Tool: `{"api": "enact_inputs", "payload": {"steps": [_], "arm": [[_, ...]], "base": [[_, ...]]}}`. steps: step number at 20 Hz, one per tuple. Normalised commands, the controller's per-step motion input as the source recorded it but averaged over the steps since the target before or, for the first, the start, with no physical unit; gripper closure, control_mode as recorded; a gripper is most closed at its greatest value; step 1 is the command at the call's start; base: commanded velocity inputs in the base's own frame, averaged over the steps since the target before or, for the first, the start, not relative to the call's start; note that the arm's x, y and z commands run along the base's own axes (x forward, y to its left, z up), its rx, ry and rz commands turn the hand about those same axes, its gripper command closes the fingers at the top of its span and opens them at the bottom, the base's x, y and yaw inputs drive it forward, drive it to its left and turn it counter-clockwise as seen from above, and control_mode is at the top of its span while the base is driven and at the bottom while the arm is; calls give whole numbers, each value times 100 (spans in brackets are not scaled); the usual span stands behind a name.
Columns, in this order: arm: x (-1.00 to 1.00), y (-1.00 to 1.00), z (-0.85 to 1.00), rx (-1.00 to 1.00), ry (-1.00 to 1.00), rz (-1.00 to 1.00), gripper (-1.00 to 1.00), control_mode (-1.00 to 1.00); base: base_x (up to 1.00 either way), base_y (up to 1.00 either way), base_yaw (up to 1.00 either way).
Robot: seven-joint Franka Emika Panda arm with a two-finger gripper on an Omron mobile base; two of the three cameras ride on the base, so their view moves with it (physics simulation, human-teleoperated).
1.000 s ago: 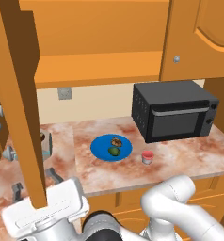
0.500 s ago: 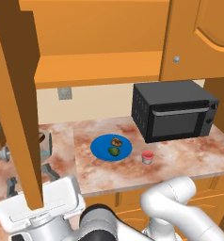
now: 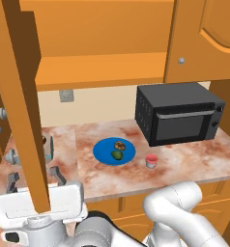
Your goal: Pick the avocado and bread from the counter and place them on the plate. Then pick the jam from the cabinet and place it next to the plate. Lastly close the cabinet door.
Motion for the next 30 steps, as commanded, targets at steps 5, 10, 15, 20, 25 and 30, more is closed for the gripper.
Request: {"api": "enact_inputs", "payload": {"steps": [5, 10, 15, 20, 25, 30], "arm": [[4, -79, 63, 31, 0, 0, -100, -100], [5, -75, 67, 31, 0, 0, -100, -100], [9, -78, 74, 33, 0, 0, -100, -100], [16, -79, 82, 34, 0, 1, -100, -100], [27, -80, 89, 34, 1, 4, -100, -100], [36, -81, 92, 35, 8, 7, -100, -100]], "base": [[0, 0, 0], [0, 0, 0], [0, 0, 0], [0, 0, 0], [0, 0, 0], [0, 0, 0]]}}
